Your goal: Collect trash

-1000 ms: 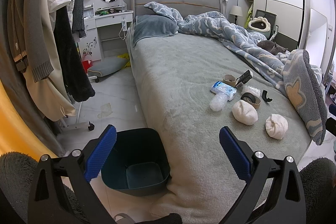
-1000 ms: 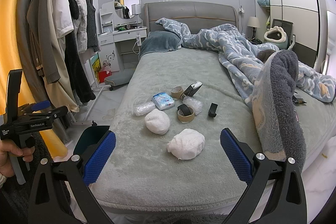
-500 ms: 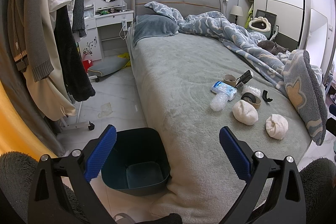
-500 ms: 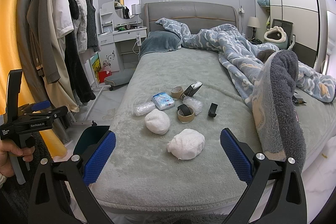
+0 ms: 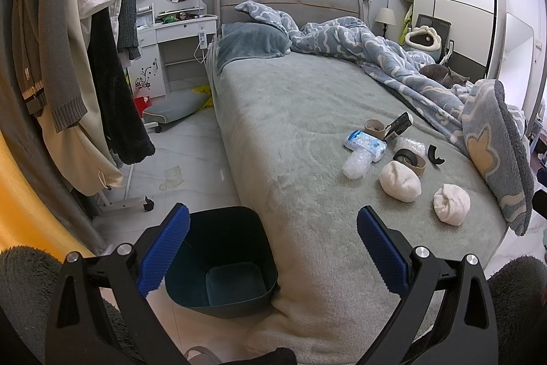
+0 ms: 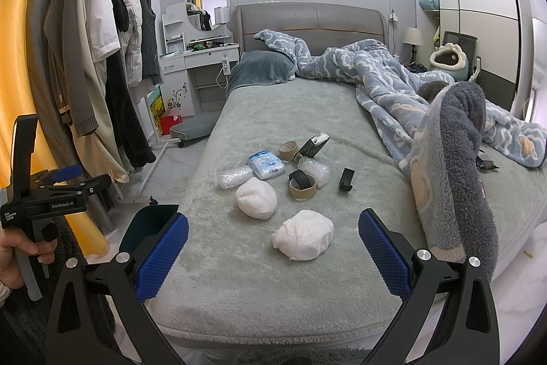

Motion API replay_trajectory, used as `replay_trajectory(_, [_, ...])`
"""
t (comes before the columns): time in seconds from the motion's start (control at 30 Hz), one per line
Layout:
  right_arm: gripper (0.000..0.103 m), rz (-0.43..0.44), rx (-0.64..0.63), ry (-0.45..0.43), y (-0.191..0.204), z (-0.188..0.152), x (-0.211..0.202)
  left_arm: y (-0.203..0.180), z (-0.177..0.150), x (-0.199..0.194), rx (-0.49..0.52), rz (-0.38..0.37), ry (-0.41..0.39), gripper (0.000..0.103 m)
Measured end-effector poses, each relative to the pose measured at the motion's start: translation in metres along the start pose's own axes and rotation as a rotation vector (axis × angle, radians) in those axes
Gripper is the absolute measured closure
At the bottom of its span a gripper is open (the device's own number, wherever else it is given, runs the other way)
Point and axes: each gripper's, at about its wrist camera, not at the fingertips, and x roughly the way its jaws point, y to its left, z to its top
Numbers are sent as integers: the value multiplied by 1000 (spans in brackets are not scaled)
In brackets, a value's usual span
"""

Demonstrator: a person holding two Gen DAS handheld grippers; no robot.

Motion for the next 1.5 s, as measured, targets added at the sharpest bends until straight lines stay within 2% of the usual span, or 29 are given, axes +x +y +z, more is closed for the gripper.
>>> replay_trajectory(0.83, [3, -14, -17, 13, 6, 2, 1, 2, -10, 5, -6, 7, -3, 3])
replay_trajectory(1.03, [3, -12, -34, 27, 8, 2, 4, 2, -12, 18, 0, 13, 14, 3])
replay_trajectory(1.2, [3, -29, -27, 13, 3, 4, 6, 3, -11, 24, 11, -19, 31, 3])
replay_trajectory(1.33, [3, -23, -20, 10, -1, 7, 13, -3, -9, 25, 61, -47, 22, 3])
replay_trajectory(1.5, [3, -3, -26, 28, -5, 7, 31, -16, -8, 35, 65, -154, 71, 4])
